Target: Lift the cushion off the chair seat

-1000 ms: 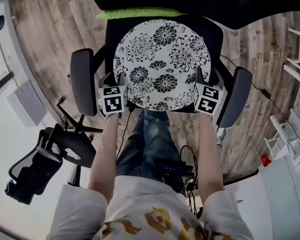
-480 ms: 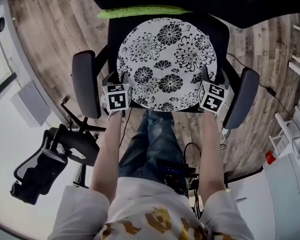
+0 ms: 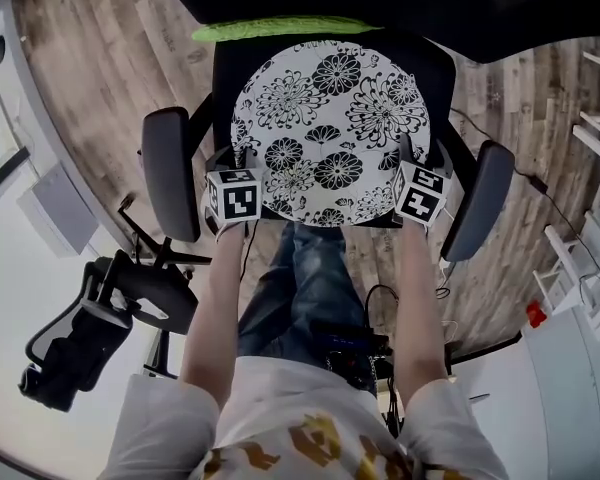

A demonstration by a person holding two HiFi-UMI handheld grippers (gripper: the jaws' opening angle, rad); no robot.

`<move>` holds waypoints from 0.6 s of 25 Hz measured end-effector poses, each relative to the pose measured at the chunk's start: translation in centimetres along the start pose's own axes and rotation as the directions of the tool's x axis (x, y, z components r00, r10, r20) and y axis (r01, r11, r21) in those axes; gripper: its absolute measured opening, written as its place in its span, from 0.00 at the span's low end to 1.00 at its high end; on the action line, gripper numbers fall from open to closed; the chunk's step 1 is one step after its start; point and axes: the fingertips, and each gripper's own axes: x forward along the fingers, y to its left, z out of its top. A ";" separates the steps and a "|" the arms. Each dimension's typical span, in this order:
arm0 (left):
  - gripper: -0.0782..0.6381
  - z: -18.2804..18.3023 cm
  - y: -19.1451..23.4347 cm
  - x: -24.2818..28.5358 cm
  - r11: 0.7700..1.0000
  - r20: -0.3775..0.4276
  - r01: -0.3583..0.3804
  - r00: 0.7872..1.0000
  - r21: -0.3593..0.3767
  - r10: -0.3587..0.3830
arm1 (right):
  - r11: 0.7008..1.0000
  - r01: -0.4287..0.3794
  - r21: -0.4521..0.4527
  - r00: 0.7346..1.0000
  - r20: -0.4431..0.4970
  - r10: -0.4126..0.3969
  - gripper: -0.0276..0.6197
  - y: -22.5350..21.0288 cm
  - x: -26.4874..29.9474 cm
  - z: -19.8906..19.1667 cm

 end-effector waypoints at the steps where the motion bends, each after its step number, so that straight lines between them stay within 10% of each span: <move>1: 0.24 0.0 -0.3 0.0 1.000 -0.004 0.009 1.000 0.011 -0.009 | 1.000 -0.006 0.004 1.000 -0.002 0.006 0.38 0.0 0.0 0.0; 15: 0.13 0.6 -0.6 -0.5 0.994 -0.016 0.025 1.000 0.105 -0.023 | 0.995 -0.017 -0.102 0.998 -0.067 0.010 0.09 1.3 -0.6 0.6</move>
